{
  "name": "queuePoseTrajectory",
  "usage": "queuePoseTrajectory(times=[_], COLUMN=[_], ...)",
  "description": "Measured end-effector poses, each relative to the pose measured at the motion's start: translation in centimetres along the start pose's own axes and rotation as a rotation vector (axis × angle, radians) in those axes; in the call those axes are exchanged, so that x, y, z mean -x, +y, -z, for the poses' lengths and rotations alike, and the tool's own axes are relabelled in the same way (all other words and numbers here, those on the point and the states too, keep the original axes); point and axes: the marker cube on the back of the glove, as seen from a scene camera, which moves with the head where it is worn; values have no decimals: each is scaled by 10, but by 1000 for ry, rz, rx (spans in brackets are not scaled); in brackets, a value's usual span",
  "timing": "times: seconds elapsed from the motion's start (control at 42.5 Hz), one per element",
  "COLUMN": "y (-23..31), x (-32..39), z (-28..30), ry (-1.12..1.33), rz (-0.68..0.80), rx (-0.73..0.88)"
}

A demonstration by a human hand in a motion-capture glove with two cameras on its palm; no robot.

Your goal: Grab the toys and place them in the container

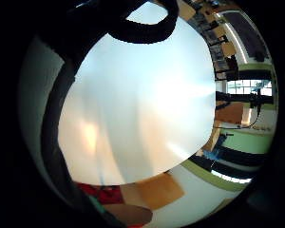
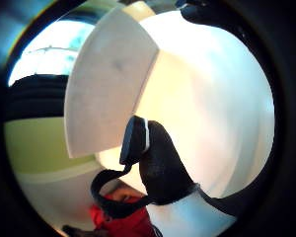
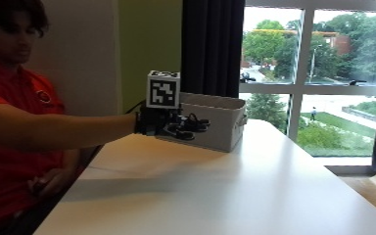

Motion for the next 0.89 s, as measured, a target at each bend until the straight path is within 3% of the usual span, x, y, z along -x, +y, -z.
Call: queuePoseTrajectory(times=[0.894], y=[11], x=[-9], z=[-3], ry=[-104], rz=[-46], rx=[-51])
